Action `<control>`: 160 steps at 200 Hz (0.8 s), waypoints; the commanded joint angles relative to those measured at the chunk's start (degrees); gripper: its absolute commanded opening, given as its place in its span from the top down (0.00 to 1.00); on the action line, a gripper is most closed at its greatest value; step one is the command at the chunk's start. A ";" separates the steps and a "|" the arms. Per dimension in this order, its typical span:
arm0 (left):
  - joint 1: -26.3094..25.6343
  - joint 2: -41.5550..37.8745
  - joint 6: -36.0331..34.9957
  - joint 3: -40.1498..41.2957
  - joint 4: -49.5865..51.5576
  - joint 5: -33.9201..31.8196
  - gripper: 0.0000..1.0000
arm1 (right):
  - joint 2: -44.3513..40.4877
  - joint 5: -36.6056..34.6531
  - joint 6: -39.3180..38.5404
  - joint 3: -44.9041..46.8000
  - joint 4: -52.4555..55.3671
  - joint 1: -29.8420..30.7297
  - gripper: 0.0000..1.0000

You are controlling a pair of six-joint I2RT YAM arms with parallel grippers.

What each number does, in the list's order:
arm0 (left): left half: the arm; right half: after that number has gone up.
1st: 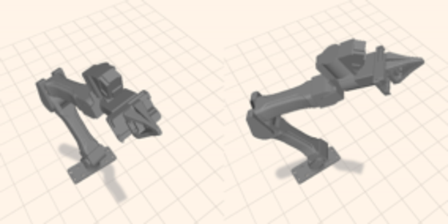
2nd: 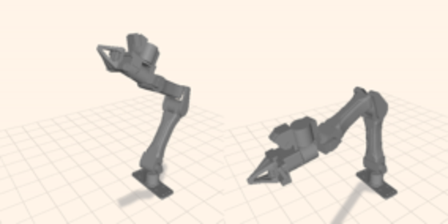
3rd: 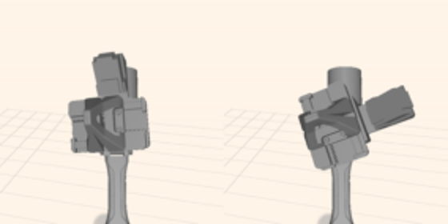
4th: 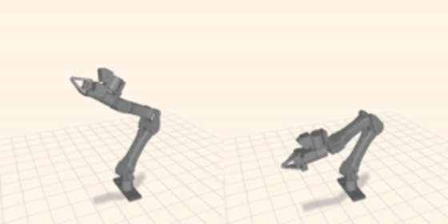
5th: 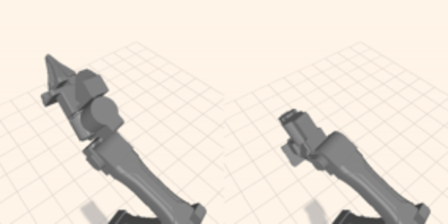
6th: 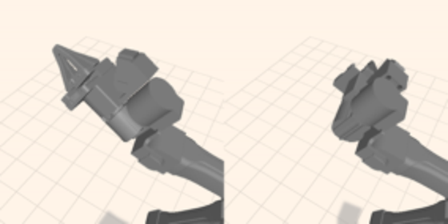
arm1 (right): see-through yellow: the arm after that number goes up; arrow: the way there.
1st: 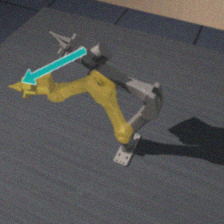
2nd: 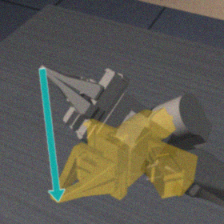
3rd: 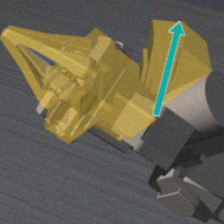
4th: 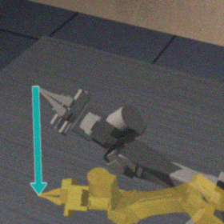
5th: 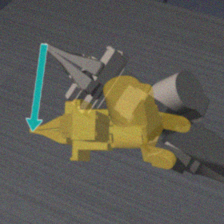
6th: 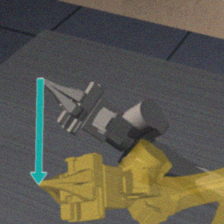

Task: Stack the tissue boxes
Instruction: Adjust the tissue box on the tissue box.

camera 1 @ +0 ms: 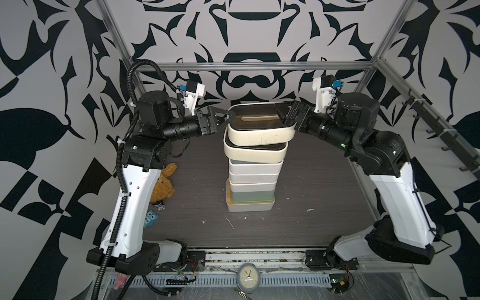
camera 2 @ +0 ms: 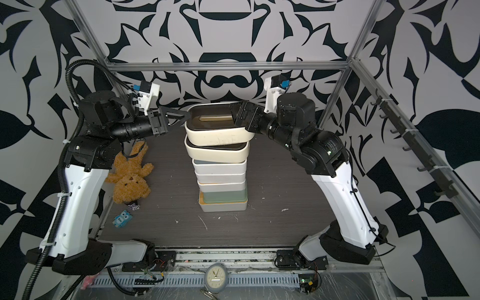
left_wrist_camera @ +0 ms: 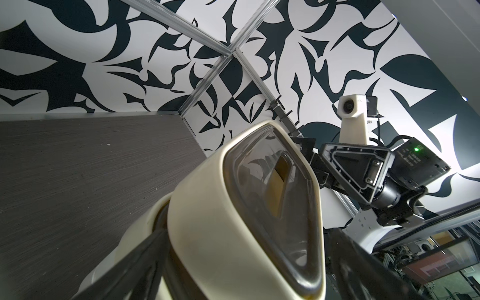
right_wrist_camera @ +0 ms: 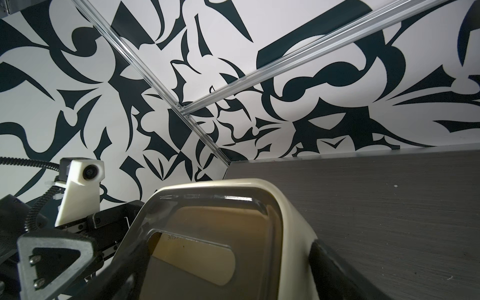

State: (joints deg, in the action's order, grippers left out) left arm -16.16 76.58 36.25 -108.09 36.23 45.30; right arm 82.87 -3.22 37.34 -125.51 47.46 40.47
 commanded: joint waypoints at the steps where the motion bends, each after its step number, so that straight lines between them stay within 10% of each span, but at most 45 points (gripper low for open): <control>1: -0.25 -0.08 -0.04 -1.86 -0.69 1.85 0.01 | -1.62 1.66 1.66 0.53 -3.71 -0.08 0.01; 160: -1.33 -0.56 0.31 -2.39 -1.50 2.73 0.01 | -4.47 5.34 5.93 2.91 -6.17 -0.04 0.01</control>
State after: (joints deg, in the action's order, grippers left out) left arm -17.06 76.60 36.29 -109.12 35.83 46.54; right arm 80.27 -0.62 41.78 -123.11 45.78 40.29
